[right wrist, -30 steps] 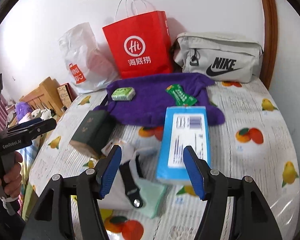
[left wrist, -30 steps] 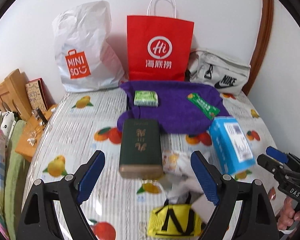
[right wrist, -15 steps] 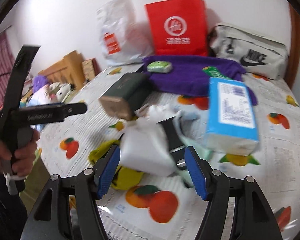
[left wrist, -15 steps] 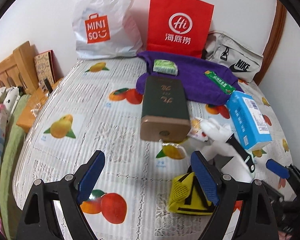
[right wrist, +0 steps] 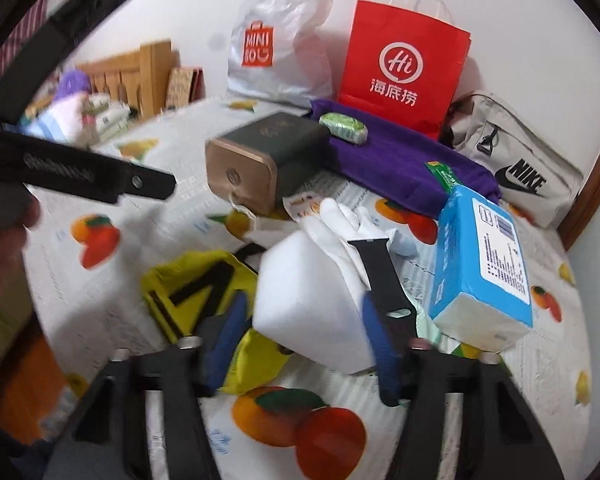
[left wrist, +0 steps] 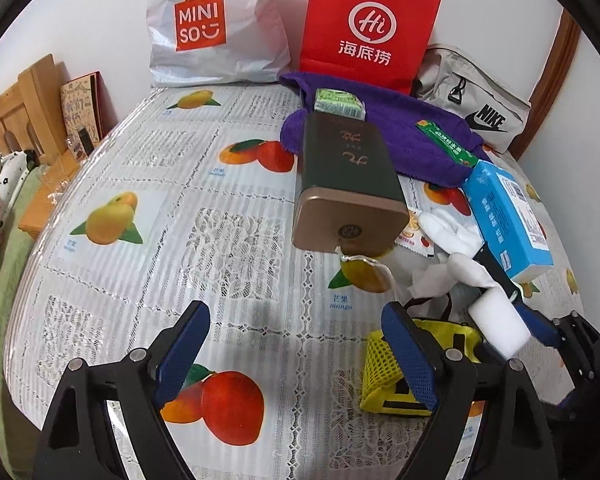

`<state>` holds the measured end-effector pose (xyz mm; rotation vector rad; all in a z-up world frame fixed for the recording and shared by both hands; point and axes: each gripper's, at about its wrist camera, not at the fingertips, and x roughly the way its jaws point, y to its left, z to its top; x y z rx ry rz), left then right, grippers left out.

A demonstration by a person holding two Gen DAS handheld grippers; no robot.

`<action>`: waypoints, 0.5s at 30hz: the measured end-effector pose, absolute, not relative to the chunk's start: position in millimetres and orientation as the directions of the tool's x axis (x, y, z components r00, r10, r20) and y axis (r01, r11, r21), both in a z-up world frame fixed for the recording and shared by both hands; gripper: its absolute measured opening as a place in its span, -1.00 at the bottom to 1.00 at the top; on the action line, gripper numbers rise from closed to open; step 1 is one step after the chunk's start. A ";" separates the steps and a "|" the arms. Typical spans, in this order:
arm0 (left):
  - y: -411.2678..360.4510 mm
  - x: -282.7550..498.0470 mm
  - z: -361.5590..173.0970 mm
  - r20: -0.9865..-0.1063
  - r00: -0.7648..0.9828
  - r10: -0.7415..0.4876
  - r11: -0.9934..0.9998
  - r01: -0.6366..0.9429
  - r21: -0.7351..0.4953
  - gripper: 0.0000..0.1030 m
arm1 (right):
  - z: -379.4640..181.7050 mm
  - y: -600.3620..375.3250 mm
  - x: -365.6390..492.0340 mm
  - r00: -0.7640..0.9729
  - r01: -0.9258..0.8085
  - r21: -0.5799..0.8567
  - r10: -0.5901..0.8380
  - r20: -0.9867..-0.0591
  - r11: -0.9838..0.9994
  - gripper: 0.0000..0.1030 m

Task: Organize soft objects

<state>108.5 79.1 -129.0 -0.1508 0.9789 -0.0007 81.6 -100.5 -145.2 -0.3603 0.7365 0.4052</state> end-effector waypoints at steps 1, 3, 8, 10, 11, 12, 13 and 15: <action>78.9 108.5 -130.3 -0.827 0.557 -0.072 0.990 -0.064 -0.129 0.69 | -145.8 -99.2 81.4 0.676 -0.477 -0.192 0.218 -0.704 0.858 -0.11; 77.1 108.5 -134.3 -0.830 0.552 -0.083 0.990 -0.051 -0.133 0.69 | -141.1 -101.8 79.9 0.682 -0.484 -0.181 0.240 -0.691 0.856 -0.15; 69.8 109.2 -143.3 -0.840 0.533 -0.099 0.990 -0.031 -0.137 0.69 | -119.0 -116.8 77.6 0.647 -0.515 0.019 0.404 -0.647 0.857 -0.15; 65.8 109.3 -144.7 -0.842 0.529 -0.103 0.990 -0.025 -0.136 0.69 | -113.2 -121.7 77.0 0.629 -0.523 0.091 0.456 -0.629 0.847 -0.15; 63.6 109.1 -144.8 -0.843 0.528 -0.108 0.990 -0.018 -0.138 0.69 | -110.9 -124.3 76.3 0.623 -0.524 0.119 0.475 -0.621 0.844 -0.15; 61.3 108.6 -145.0 -0.843 0.526 -0.113 0.990 -0.012 -0.140 0.69 | -108.8 -127.1 75.8 0.618 -0.525 0.142 0.490 -0.615 0.839 -0.15; 60.4 108.5 -145.3 -0.843 0.525 -0.116 0.990 -0.008 -0.142 0.69 | -106.2 -131.1 74.8 0.612 -0.526 0.166 0.508 -0.606 0.834 -0.15; 56.6 108.0 -146.1 -0.845 0.521 -0.120 0.990 0.001 -0.140 0.69 | -101.2 -138.3 73.9 0.615 -0.517 0.192 0.519 -0.594 0.834 -0.15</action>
